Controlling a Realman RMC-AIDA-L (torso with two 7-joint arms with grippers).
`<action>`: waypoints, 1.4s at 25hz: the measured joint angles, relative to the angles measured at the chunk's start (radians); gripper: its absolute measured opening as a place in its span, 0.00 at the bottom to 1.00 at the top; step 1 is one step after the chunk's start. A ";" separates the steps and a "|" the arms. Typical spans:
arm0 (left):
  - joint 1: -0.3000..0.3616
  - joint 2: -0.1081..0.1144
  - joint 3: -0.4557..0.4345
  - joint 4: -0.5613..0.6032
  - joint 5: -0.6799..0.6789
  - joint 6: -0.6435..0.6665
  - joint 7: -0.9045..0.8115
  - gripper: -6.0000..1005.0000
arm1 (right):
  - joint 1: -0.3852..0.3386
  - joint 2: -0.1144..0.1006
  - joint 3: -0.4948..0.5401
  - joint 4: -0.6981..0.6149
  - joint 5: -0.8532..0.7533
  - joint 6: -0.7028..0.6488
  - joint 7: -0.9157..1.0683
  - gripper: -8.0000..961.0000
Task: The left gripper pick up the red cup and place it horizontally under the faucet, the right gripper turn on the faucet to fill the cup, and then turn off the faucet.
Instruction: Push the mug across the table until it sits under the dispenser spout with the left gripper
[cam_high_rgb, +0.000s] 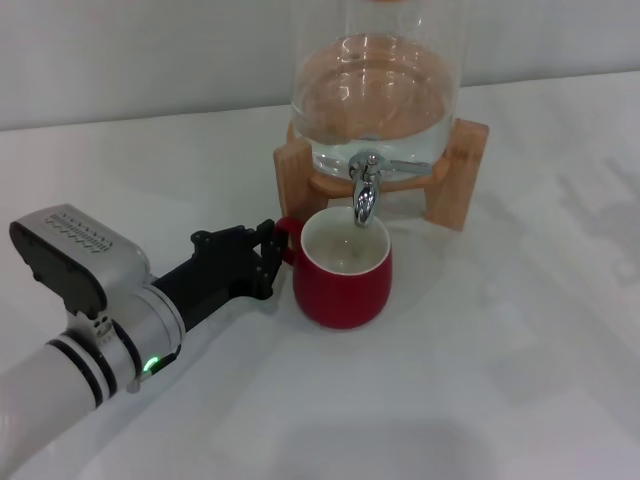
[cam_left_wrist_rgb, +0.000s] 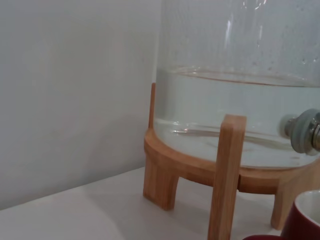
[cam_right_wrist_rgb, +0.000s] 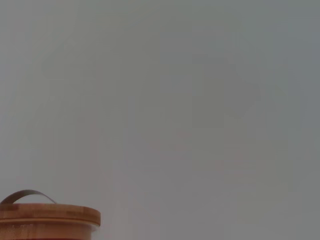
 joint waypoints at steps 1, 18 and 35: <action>-0.001 0.000 0.000 -0.002 0.000 0.000 0.000 0.15 | 0.000 0.000 0.000 0.000 0.000 0.000 0.000 0.80; -0.009 0.000 0.022 -0.009 0.000 -0.009 0.000 0.15 | 0.000 -0.002 0.000 -0.003 0.000 -0.003 0.000 0.80; -0.015 0.000 0.026 -0.009 0.000 -0.030 0.000 0.15 | -0.001 -0.002 0.000 0.004 0.000 -0.013 0.000 0.80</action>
